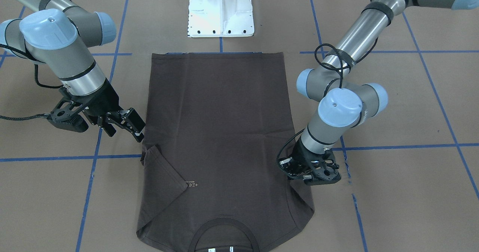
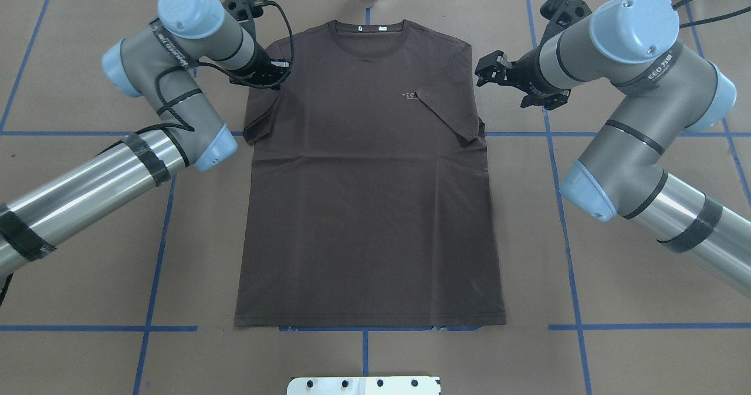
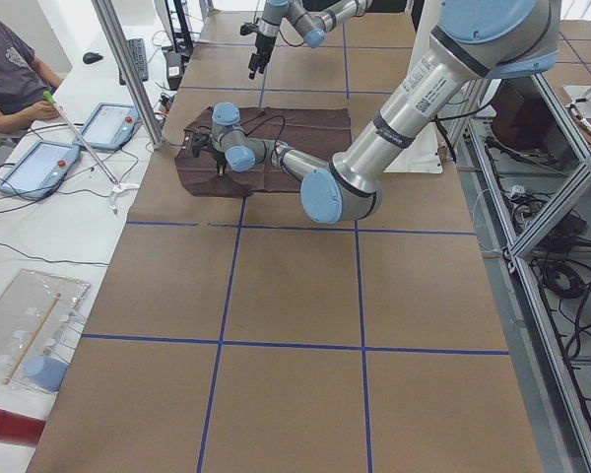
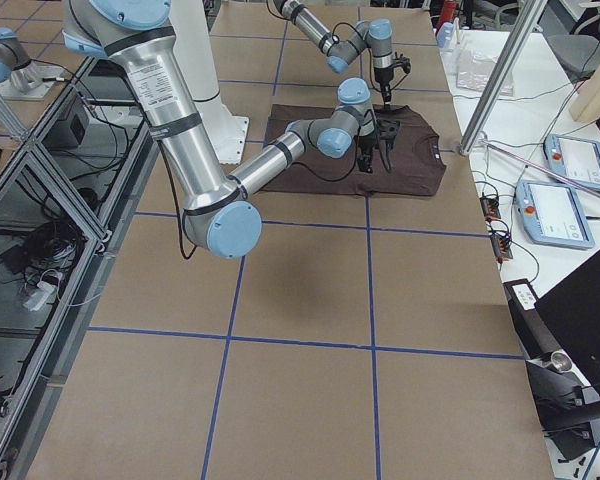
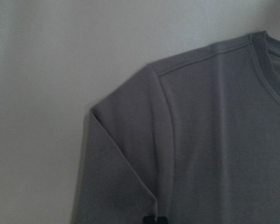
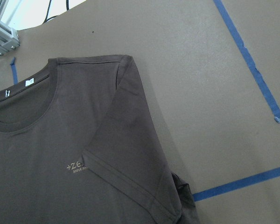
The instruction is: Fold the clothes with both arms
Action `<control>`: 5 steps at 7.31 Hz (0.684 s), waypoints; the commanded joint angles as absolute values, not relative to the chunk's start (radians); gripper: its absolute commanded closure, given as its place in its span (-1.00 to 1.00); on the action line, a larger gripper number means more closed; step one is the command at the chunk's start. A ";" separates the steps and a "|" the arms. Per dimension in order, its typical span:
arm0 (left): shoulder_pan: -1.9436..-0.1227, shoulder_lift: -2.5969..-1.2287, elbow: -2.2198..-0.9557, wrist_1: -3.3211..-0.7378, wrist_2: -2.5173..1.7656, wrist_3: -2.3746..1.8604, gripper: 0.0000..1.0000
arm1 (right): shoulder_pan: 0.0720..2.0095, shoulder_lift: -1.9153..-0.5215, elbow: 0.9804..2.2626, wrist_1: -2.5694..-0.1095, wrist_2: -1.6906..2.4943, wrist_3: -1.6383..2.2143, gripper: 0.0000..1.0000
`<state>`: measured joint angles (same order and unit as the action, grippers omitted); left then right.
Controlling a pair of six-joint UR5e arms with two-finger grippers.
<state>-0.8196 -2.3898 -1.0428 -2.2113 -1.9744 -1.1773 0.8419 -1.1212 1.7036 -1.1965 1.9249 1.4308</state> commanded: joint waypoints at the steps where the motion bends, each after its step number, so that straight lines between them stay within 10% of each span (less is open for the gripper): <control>1: -0.811 -2.416 -1.008 -2.235 -1.954 -1.192 1.00 | 0.841 -1.121 1.701 -1.197 1.925 1.428 -1.00; 5: -0.793 -2.445 -0.988 -2.243 -1.948 -1.200 1.00 | 0.841 -1.117 1.701 -1.197 1.925 1.433 -1.00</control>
<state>-0.8010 -2.4448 -0.9889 -2.2407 -1.9492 -1.1987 0.8408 -1.1192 1.7004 -1.1971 1.9251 1.4297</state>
